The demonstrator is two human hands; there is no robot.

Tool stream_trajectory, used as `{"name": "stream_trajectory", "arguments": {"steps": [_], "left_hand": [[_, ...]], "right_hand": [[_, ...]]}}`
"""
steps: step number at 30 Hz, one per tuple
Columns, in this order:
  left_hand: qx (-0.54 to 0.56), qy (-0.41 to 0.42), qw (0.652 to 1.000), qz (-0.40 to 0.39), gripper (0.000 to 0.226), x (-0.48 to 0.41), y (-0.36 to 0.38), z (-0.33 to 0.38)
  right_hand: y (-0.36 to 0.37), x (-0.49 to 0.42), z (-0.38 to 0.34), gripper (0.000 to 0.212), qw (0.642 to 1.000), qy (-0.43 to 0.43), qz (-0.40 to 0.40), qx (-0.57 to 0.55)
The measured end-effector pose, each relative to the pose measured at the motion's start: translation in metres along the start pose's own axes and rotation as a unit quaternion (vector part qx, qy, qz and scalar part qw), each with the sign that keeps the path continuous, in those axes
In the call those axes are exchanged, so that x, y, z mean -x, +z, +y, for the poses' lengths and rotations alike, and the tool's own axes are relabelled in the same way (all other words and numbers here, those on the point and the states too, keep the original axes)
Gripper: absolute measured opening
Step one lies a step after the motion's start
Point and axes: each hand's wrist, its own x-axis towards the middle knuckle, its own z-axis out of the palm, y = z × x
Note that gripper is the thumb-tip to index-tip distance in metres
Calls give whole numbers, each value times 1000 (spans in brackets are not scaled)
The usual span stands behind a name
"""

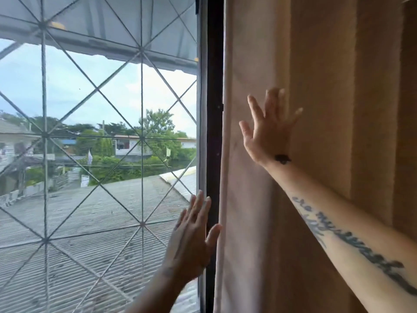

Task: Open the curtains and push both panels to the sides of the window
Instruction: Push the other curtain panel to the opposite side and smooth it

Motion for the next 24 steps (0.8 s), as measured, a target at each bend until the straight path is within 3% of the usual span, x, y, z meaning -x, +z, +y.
{"name": "stream_trajectory", "arguments": {"steps": [5, 9, 13, 18, 24], "left_hand": [[84, -67, 994, -10, 101, -15, 66, 60], [71, -121, 989, -47, 129, -34, 84, 91], [101, -145, 984, -35, 108, -45, 96, 96], [142, -135, 979, -48, 68, -51, 110, 94], [146, -92, 985, -13, 80, -53, 126, 90]], "right_hand": [[5, -23, 21, 69, 999, 18, 3, -49], [14, -26, 32, 73, 996, 14, 7, -91], [21, -25, 38, 72, 995, 29, -7, -96], [31, -26, 42, 61, 992, -25, 10, -122], [36, -18, 59, 44, 993, -22, -15, -112]]}}
